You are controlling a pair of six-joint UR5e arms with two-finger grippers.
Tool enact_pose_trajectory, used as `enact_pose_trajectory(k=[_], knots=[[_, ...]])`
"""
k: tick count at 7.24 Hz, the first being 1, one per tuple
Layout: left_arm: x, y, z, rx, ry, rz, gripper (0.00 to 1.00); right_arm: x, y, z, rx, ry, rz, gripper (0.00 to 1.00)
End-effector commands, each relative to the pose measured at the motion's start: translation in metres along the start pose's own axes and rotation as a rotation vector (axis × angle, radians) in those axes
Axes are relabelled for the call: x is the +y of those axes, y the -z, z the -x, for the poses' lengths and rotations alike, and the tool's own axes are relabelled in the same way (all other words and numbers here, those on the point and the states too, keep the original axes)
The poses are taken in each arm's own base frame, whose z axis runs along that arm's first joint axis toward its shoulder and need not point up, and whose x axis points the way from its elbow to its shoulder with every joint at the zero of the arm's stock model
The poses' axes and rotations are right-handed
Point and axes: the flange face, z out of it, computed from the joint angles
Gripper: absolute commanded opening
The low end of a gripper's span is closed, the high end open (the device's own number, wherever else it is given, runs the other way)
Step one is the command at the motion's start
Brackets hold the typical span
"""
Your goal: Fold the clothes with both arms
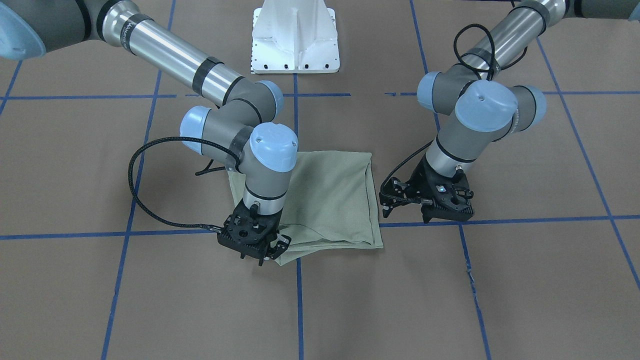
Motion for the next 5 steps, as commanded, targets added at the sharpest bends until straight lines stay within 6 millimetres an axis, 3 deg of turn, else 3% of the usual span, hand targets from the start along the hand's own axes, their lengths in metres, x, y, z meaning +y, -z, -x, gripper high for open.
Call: enact_pose_trajectory(k=[1,2,3,4,5], knots=[[-0.007,-0.029,-0.04,-0.013,0.166,0.01,1.0,-0.071,0.036,-0.019,-0.075,0.041,0.141,1.0],[-0.004,-0.046,-0.055,-0.038,0.225,-0.037,0.89,-0.083,0.038,-0.026,-0.079,0.039,0.145,1.0],[-0.001,-0.055,-0.057,-0.02,0.243,-0.058,0.7,-0.084,0.035,-0.029,-0.076,0.037,0.145,1.0],[0.002,-0.063,-0.054,-0.015,0.249,-0.056,0.64,-0.084,0.035,-0.029,-0.076,0.037,0.145,1.0],[0.006,-0.068,-0.055,-0.012,0.244,-0.051,0.64,-0.082,0.034,-0.029,-0.076,0.039,0.146,1.0]])
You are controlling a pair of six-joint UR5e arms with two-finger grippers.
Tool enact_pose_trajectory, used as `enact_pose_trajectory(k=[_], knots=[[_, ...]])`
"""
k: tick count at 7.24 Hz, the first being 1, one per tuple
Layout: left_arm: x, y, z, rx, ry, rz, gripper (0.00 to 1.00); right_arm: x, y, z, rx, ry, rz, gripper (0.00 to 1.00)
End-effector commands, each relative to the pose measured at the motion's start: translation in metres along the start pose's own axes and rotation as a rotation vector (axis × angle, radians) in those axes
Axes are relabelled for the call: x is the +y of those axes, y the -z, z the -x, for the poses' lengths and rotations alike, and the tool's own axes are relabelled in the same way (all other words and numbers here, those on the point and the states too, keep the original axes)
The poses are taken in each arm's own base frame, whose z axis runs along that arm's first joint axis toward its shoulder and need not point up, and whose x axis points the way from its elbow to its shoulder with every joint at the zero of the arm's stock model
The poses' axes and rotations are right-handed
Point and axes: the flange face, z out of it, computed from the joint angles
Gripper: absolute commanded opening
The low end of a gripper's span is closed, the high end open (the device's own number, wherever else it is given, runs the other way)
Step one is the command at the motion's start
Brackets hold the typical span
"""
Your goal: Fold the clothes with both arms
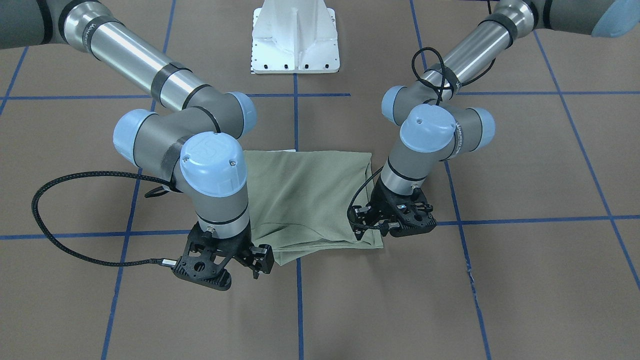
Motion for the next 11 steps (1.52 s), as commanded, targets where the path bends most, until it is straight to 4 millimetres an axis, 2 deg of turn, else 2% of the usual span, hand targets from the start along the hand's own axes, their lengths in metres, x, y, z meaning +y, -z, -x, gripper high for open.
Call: enact_pose_trajectory(k=[1,3,4,5,6,8,9,10,11], knots=[[0.013,-0.012,-0.001,0.003,0.001,0.011,0.64,0.0,-0.001,-0.002,0.001,0.001,0.002,1.0],[0.017,-0.015,-0.003,0.003,-0.002,0.016,0.63,0.0,-0.003,-0.004,0.004,0.0,0.002,1.0],[0.017,-0.015,-0.003,0.003,-0.004,0.016,0.42,-0.001,-0.004,-0.005,0.004,0.0,0.002,1.0],[0.017,-0.014,-0.004,0.005,-0.012,0.016,0.06,-0.001,-0.004,-0.005,0.004,0.0,0.002,1.0],[0.017,-0.015,-0.003,0.003,-0.017,0.016,0.0,-0.001,-0.005,-0.005,0.004,0.0,0.002,1.0],[0.016,-0.014,-0.002,-0.001,-0.032,0.014,0.0,0.001,-0.006,-0.006,0.004,0.001,0.003,1.0],[0.006,-0.011,0.004,-0.01,-0.072,0.005,0.0,0.001,-0.006,-0.006,0.004,0.001,0.003,1.0],[-0.013,-0.003,0.012,-0.014,-0.086,-0.017,0.0,0.001,-0.006,-0.006,0.004,0.001,0.003,1.0],[-0.022,-0.002,0.026,-0.027,-0.118,-0.026,0.0,0.001,-0.007,-0.007,0.005,0.0,0.003,1.0]])
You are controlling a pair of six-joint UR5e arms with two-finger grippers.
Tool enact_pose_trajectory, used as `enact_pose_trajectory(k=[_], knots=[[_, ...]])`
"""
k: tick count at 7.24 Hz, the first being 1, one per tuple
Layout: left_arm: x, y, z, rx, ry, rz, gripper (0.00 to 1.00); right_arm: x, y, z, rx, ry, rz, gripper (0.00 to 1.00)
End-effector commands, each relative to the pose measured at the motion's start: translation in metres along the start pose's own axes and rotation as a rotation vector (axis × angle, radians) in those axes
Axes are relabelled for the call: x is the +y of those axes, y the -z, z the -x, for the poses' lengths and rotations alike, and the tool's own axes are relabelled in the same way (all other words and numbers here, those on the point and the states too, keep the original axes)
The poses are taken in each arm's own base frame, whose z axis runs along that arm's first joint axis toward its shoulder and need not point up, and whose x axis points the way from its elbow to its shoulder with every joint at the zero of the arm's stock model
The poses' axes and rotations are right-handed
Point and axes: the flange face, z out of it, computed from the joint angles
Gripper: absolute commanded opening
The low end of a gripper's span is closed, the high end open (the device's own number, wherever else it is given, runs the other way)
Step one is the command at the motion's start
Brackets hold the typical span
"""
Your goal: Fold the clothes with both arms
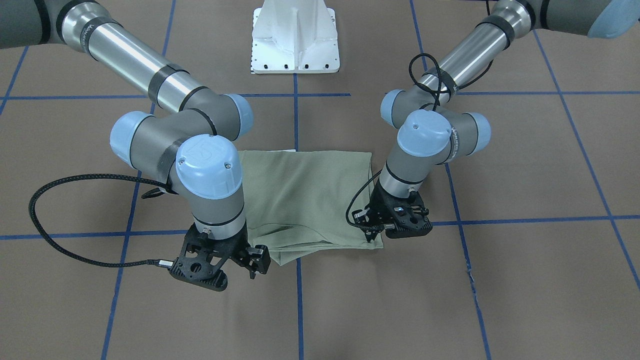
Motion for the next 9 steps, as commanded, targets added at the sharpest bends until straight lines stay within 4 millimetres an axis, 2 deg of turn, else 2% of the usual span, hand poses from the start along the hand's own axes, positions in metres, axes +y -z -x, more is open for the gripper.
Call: enact_pose_trajectory(k=[1,3,5,6,7,8,9], knots=[[-0.019,0.005,0.025,-0.02,-0.051,-0.022,0.0,0.0,-0.002,-0.002,0.002,-0.001,0.001,1.0],[-0.019,0.002,0.028,-0.024,-0.051,-0.021,0.0,0.001,-0.005,-0.005,0.007,0.001,0.003,1.0],[-0.018,0.003,0.03,-0.018,-0.054,-0.024,1.0,0.0,-0.008,-0.008,0.009,0.041,0.003,1.0],[-0.027,0.008,0.034,-0.021,-0.064,-0.034,1.0,-0.003,-0.009,-0.011,0.016,0.063,0.002,1.0],[-0.047,0.02,0.044,-0.029,-0.146,-0.052,1.0,-0.013,-0.011,-0.022,0.024,0.102,0.002,1.0],[-0.075,0.036,0.074,-0.045,-0.218,-0.057,1.0,-0.037,-0.012,-0.048,0.028,0.14,0.035,1.0],[-0.103,0.067,0.126,-0.029,-0.292,-0.023,1.0,-0.073,-0.003,-0.098,0.0,0.185,0.093,1.0]])
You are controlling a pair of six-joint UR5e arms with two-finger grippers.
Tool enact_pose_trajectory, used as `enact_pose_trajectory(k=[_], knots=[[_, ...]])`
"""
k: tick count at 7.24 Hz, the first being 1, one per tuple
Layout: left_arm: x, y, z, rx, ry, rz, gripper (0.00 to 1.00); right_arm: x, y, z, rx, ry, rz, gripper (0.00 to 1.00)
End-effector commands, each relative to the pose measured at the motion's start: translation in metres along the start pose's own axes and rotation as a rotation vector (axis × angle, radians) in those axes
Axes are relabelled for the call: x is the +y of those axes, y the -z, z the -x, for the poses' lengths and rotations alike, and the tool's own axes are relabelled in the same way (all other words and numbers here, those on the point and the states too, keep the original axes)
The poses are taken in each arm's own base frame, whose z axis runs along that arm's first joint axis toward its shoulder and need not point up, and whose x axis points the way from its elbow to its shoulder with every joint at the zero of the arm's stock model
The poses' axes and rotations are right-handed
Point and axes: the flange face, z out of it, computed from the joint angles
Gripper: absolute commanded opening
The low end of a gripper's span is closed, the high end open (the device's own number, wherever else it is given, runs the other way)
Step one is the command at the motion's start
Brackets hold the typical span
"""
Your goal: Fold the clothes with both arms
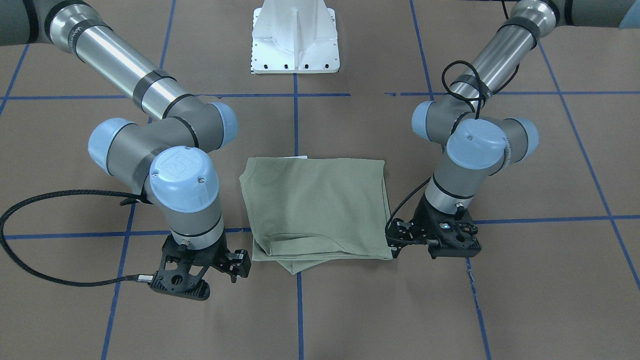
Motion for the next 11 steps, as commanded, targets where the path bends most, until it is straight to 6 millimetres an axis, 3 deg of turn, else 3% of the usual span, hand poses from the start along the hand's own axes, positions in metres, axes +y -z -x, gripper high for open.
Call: enact_pose_trajectory(k=[1,3,5,6,7,8,9,10,11], knots=[[-0.037,0.058,0.117,0.021,-0.163,0.04,1.0,-0.052,0.015,-0.129,-0.05,0.118,0.077,1.0],[-0.071,0.124,0.21,-0.083,-0.337,0.056,1.0,-0.106,0.045,-0.305,-0.076,0.227,0.113,1.0],[-0.091,0.209,0.258,-0.179,-0.43,0.106,1.0,-0.132,0.108,-0.421,-0.022,0.388,0.157,1.0],[-0.087,0.242,0.301,-0.216,-0.467,0.151,1.0,-0.14,0.141,-0.483,-0.01,0.452,0.188,1.0],[-0.073,0.258,0.349,-0.198,-0.435,0.196,1.0,-0.121,0.134,-0.532,-0.01,0.474,0.225,1.0],[-0.009,0.261,0.403,-0.152,-0.36,0.22,1.0,-0.062,0.108,-0.584,-0.003,0.434,0.26,1.0],[0.063,0.249,0.45,-0.144,-0.293,0.271,1.0,-0.019,0.098,-0.61,-0.001,0.43,0.264,1.0],[0.076,0.248,0.464,-0.146,-0.288,0.281,1.0,0.005,0.094,-0.623,-0.004,0.424,0.268,1.0],[0.094,0.263,0.491,-0.156,-0.227,0.277,1.0,0.019,0.084,-0.633,-0.033,0.383,0.291,1.0]])
